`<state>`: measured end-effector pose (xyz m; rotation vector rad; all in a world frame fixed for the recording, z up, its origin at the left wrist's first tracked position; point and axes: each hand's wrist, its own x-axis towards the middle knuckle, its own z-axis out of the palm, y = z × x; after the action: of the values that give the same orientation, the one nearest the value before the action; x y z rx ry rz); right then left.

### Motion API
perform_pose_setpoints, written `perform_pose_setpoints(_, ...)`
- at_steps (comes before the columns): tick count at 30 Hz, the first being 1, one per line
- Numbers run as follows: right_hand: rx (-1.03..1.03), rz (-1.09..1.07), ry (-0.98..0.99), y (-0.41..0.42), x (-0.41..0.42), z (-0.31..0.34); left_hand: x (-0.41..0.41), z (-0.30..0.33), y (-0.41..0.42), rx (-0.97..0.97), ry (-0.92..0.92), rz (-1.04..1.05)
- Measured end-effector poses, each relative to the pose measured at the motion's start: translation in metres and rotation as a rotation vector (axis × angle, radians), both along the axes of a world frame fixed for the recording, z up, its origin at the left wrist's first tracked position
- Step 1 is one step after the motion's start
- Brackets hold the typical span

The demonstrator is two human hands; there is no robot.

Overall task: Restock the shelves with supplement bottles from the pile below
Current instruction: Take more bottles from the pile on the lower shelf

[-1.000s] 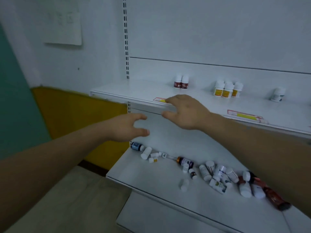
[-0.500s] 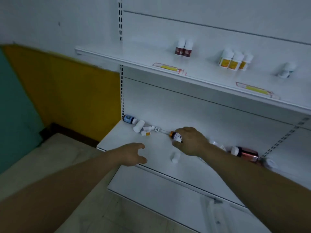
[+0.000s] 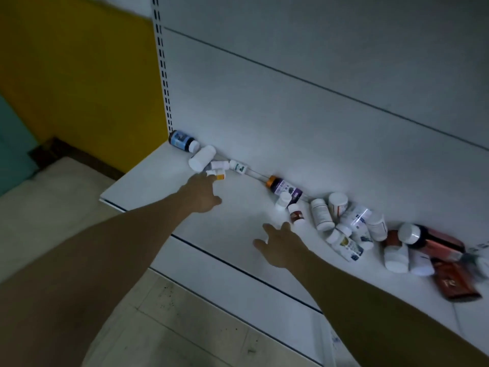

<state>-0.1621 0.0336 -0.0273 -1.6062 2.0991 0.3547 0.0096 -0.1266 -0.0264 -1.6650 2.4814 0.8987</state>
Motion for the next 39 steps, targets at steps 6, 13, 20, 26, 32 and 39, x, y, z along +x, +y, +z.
perform_pose_setpoints(6, -0.249, -0.058, -0.035, -0.017, -0.012, -0.032, -0.031, -0.043, -0.05, -0.116, 0.004, -0.013)
perform_pose_setpoints(13, -0.478, -0.49, -0.582, -0.011, -0.016, -0.028, -0.033, -0.064, -0.04, -0.311, 0.17, 0.069)
perform_pose_setpoints(20, -0.495, -0.82, -1.498, 0.007, 0.021, 0.061, 0.002, 0.028, 0.036, 0.365, 0.847, 0.432)
perform_pose_setpoints(26, -0.589, -0.805, -1.715, 0.046, 0.07, 0.159, 0.063, 0.151, 0.116, 0.587, 1.143, 0.313)
perform_pose_setpoints(32, -0.809, -0.578, -1.517, 0.099, 0.113, 0.25, 0.106, 0.258, 0.173, 0.643, 1.293, 0.165)
perform_pose_setpoints(39, -1.101, -0.448, -1.4, 0.152, 0.121, 0.338, 0.106, 0.346, 0.221, 0.63, 1.362, -0.091)
